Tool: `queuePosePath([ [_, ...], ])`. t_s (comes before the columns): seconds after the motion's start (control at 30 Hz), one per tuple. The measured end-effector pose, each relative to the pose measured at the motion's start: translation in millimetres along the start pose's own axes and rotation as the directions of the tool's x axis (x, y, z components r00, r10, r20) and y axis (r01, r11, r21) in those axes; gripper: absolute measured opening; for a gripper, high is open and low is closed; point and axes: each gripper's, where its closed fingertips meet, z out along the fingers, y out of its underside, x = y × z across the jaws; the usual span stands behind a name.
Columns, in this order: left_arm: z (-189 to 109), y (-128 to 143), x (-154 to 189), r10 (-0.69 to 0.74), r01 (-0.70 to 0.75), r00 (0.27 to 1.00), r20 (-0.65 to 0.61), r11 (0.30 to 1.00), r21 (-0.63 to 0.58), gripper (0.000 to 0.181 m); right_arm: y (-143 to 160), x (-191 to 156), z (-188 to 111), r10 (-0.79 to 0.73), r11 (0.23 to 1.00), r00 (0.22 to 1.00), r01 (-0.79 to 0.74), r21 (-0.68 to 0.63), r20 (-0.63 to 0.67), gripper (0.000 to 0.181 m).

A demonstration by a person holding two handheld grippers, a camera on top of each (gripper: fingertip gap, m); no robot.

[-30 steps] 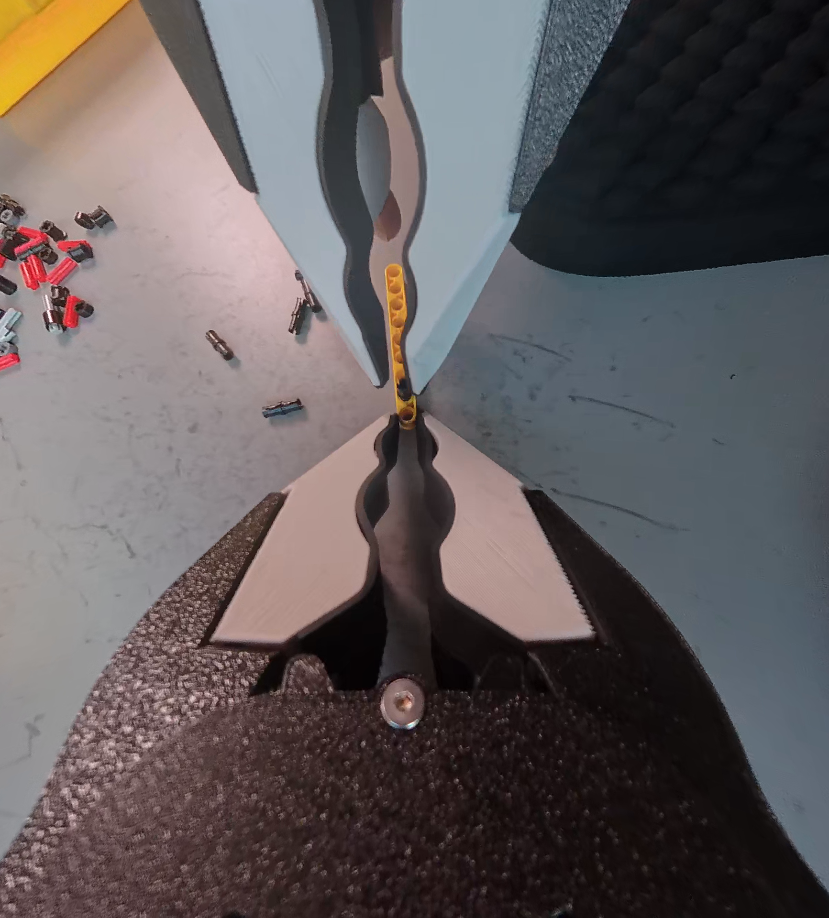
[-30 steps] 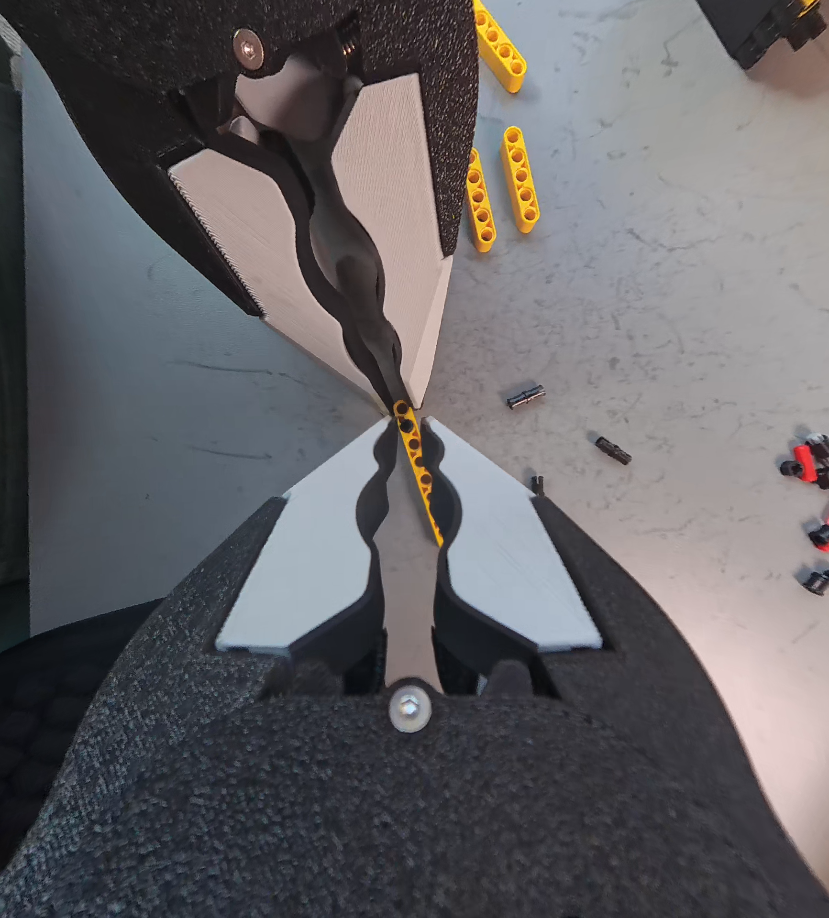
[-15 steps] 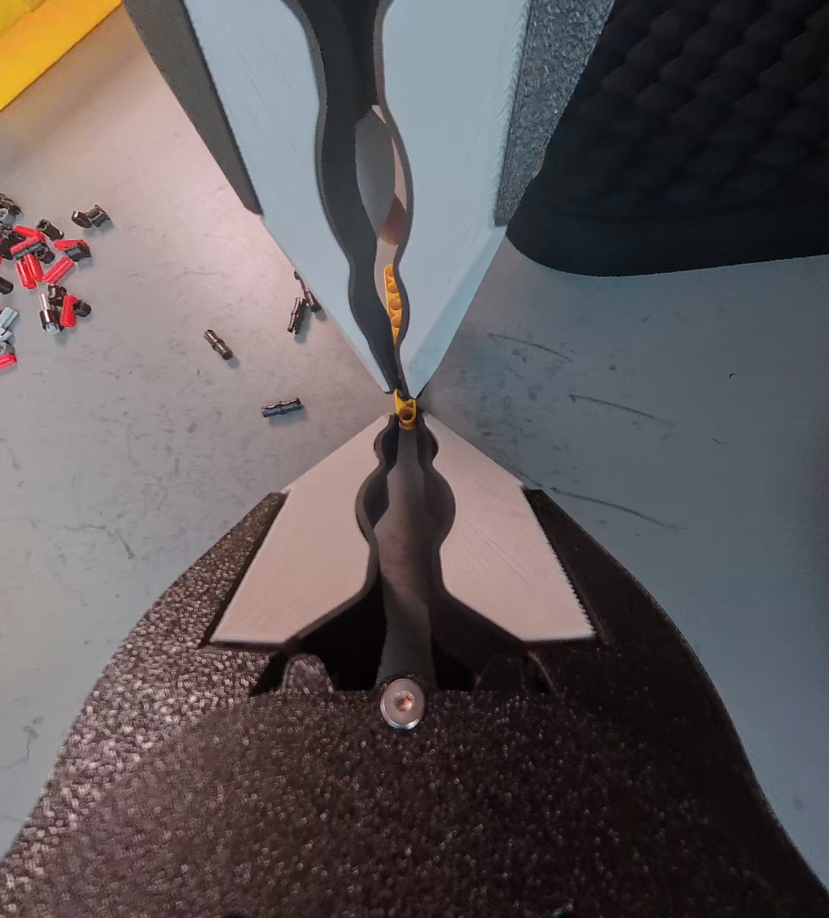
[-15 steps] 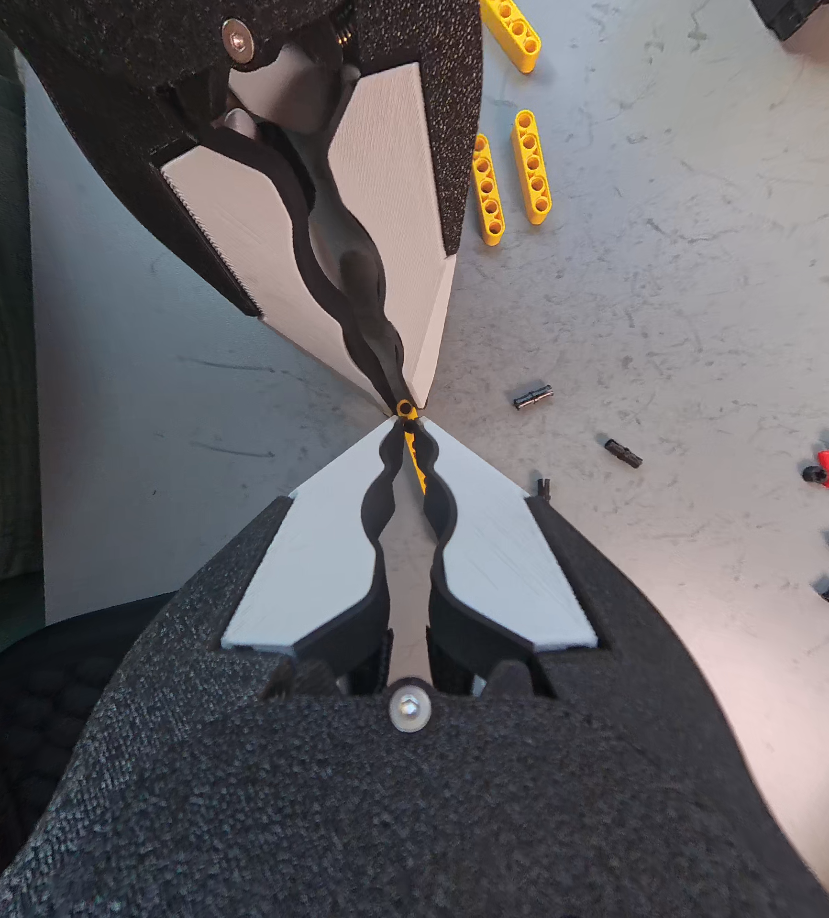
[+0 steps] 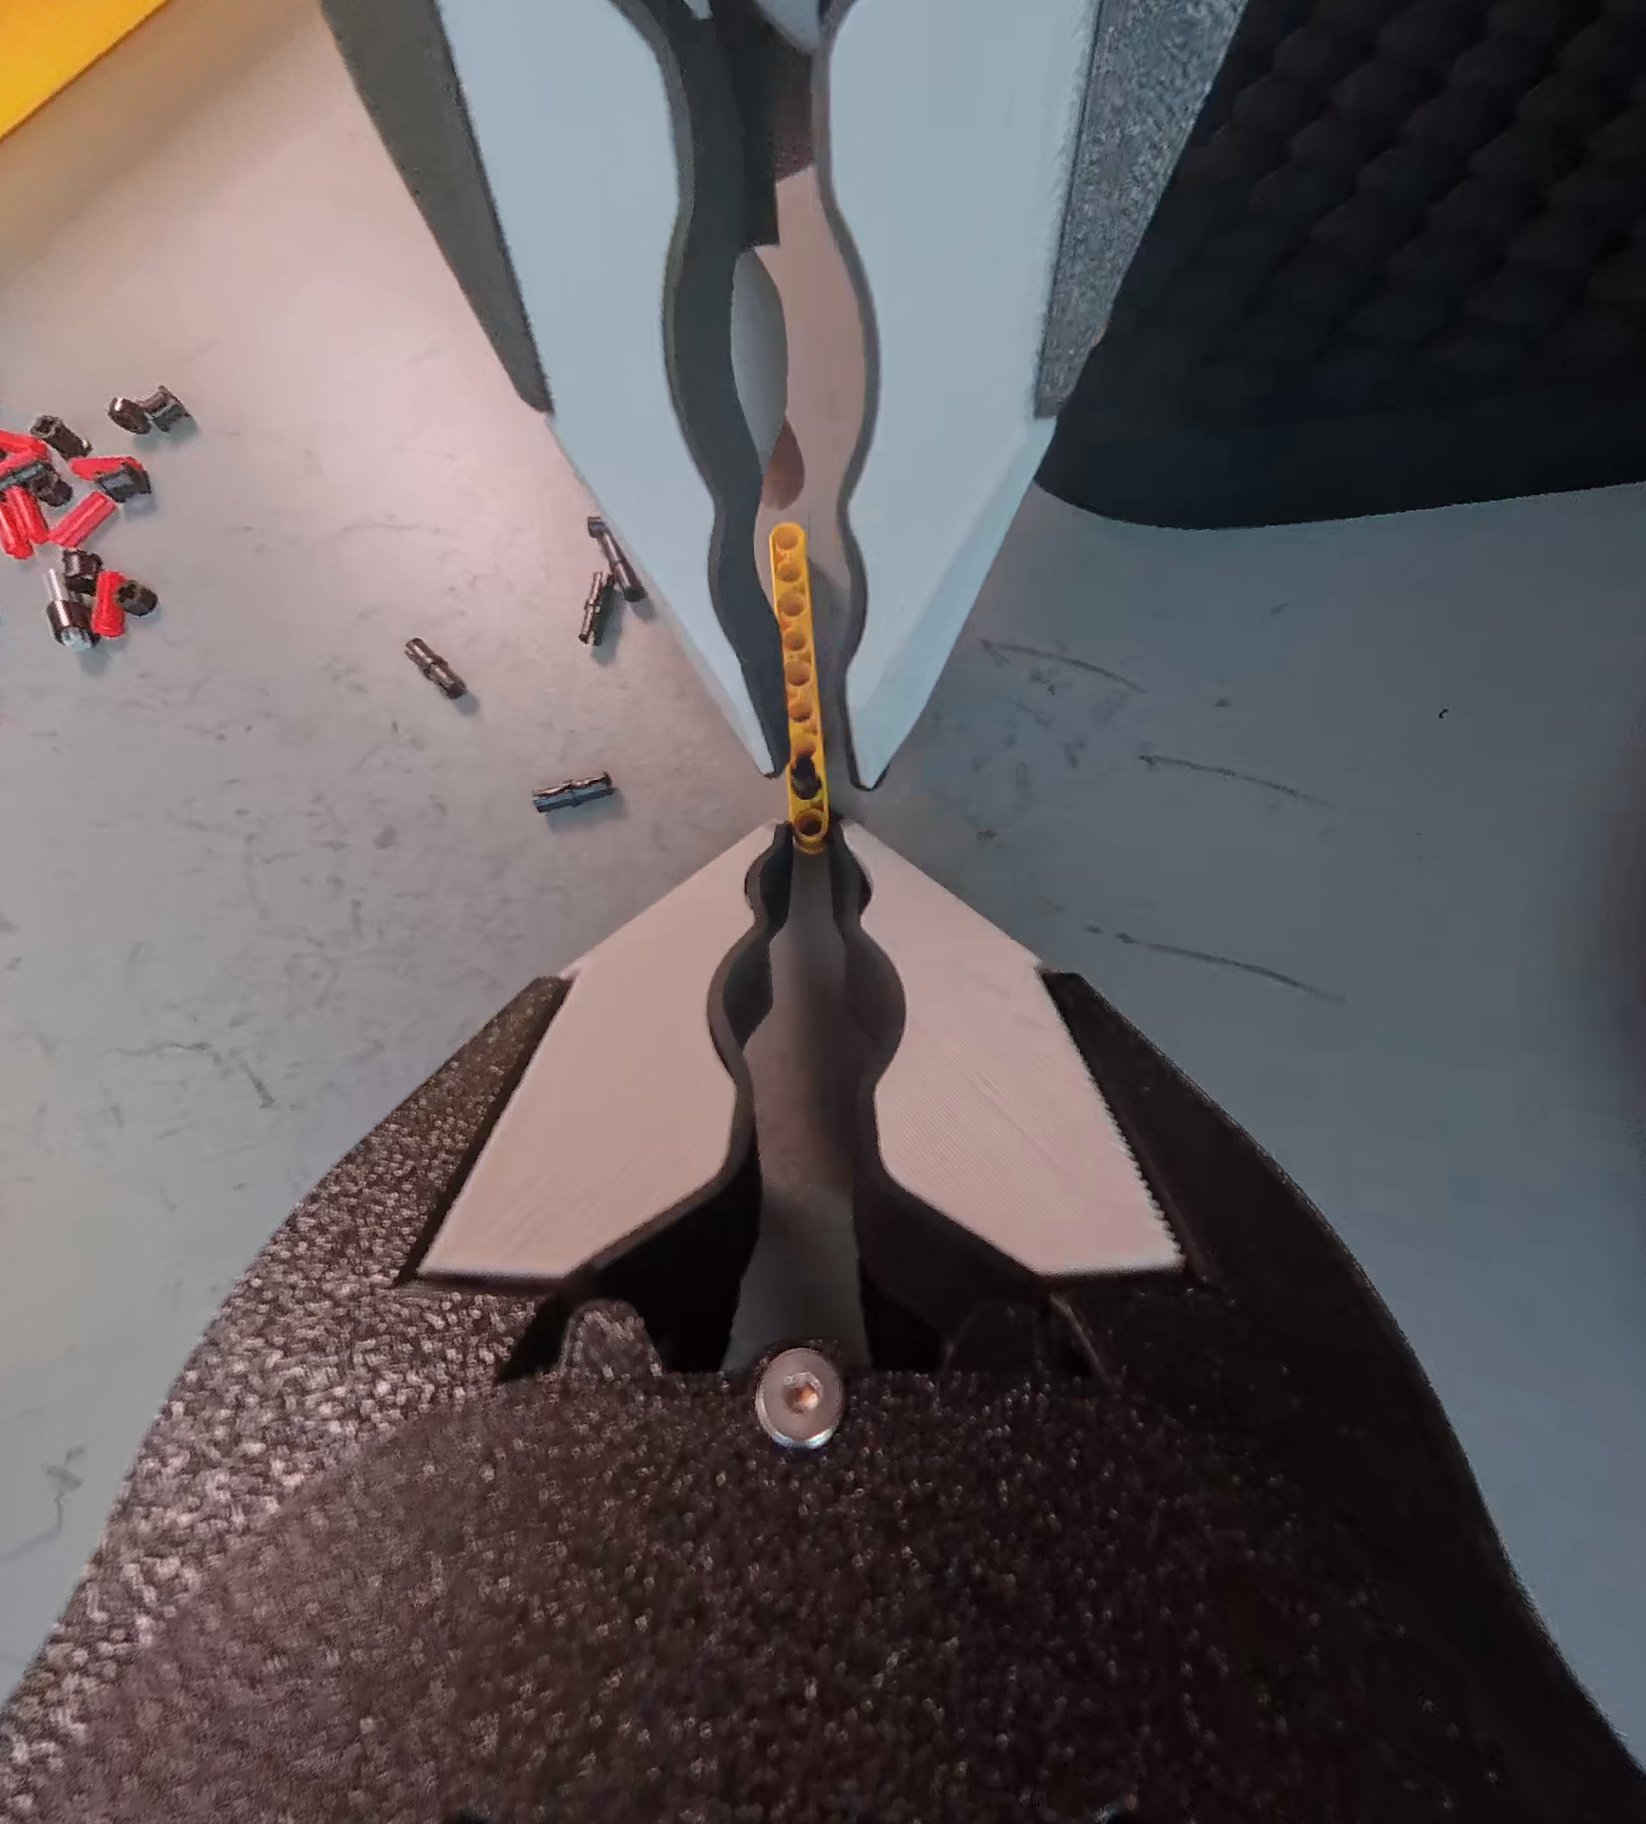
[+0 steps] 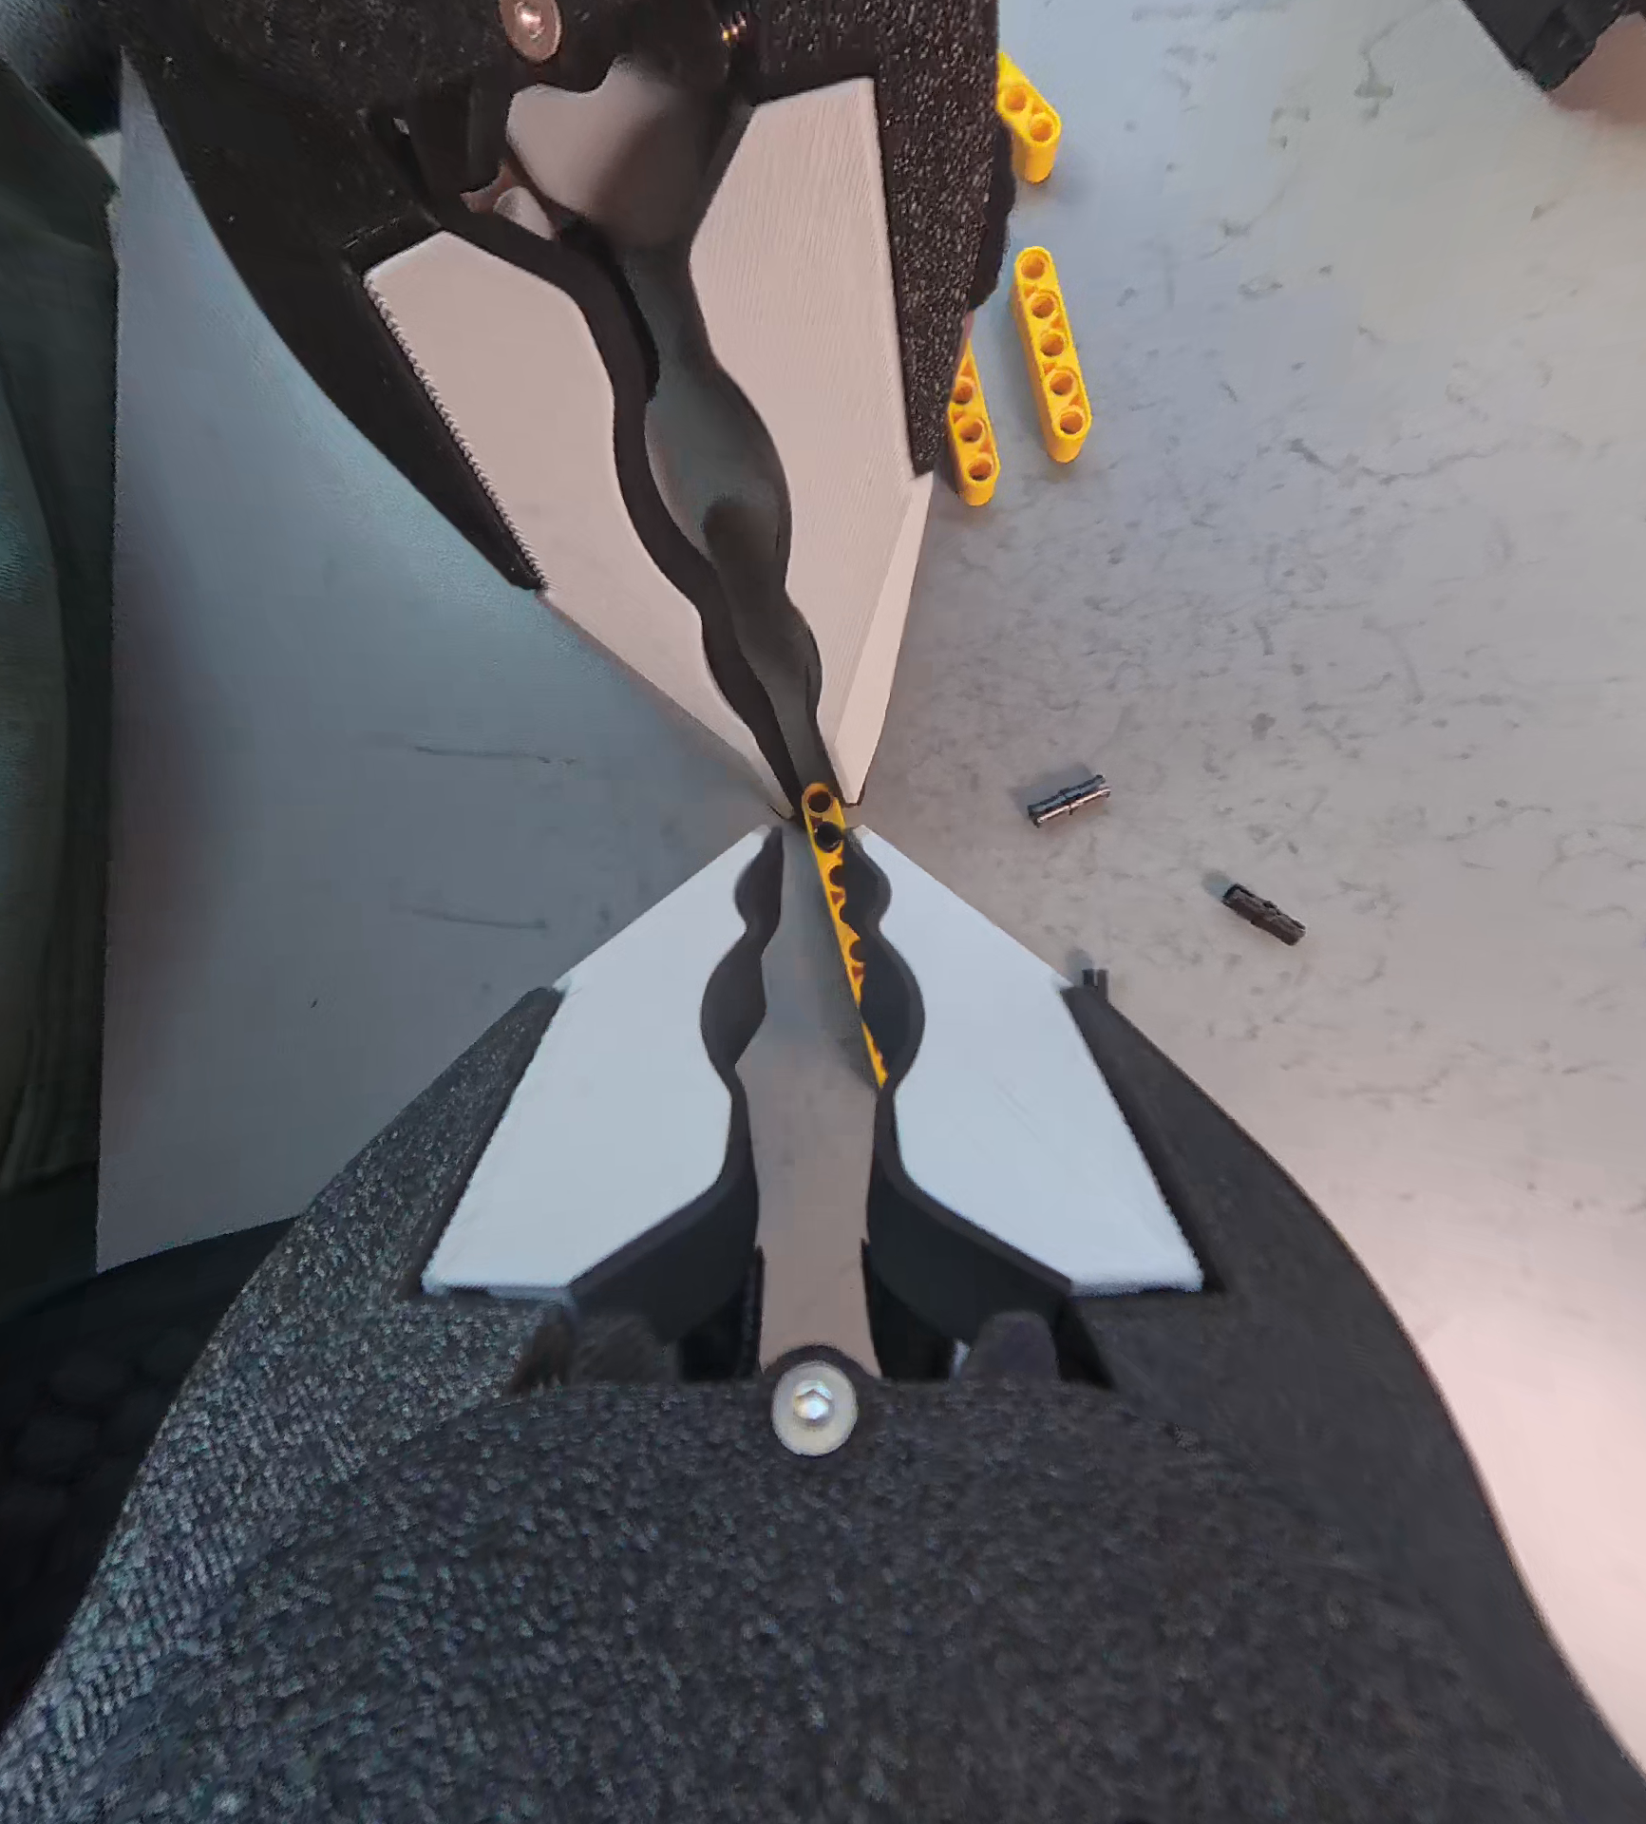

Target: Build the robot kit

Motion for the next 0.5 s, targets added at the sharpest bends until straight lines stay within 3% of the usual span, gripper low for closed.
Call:
queuePosePath([
  [0.23,-10,11,-12,0.009,-0.009,0.999,-0.033,1.0,0.0,0.006,-9,17,-9,0.049,0.974,0.995,-0.029,0.224,-0.086,0.022],
  [0.5,-19,21,-23,0.012,-0.012,0.996,-0.086,1.0,0.004,0.007,9,25,-17,-0.024,0.982,0.99,0.05,0.185,-0.14,0.022],
])
